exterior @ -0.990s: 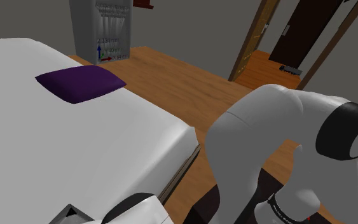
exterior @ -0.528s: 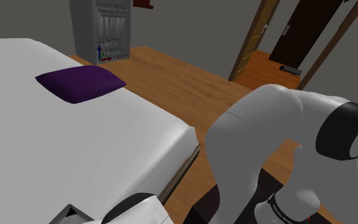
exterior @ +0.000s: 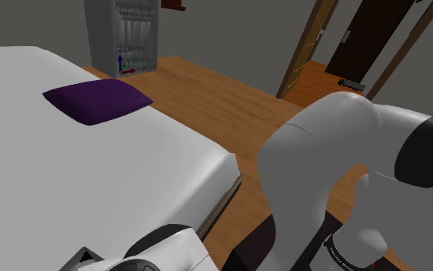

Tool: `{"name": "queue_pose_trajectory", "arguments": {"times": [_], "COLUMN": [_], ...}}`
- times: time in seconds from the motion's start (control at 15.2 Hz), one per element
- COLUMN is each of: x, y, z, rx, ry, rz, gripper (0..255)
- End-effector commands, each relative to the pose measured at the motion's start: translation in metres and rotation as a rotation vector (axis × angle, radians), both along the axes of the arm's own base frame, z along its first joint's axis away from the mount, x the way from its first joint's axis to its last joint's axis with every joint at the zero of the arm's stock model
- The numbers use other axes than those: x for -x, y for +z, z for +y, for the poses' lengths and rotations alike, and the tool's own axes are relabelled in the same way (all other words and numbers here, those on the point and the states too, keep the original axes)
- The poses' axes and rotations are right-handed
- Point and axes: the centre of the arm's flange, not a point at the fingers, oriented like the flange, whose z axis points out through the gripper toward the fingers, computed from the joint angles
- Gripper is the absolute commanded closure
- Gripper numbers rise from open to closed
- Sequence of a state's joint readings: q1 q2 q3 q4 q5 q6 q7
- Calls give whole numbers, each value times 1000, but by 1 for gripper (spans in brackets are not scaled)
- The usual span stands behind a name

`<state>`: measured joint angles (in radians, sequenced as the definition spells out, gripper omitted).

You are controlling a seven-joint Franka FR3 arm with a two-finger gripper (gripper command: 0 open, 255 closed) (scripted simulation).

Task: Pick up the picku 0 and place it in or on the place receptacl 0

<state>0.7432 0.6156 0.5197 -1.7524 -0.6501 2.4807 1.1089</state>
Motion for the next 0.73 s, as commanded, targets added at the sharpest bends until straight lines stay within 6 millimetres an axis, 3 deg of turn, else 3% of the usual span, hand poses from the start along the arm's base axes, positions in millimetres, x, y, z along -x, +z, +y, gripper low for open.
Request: {"name": "queue_pose_trajectory", "arguments": {"times": [0.0,0.66], "x": [1,1], "y": [11,64], "z": [0,0], "rx": [0,0], "ry": [0,0], "rz": [0,0], "gripper": [255,255]}}
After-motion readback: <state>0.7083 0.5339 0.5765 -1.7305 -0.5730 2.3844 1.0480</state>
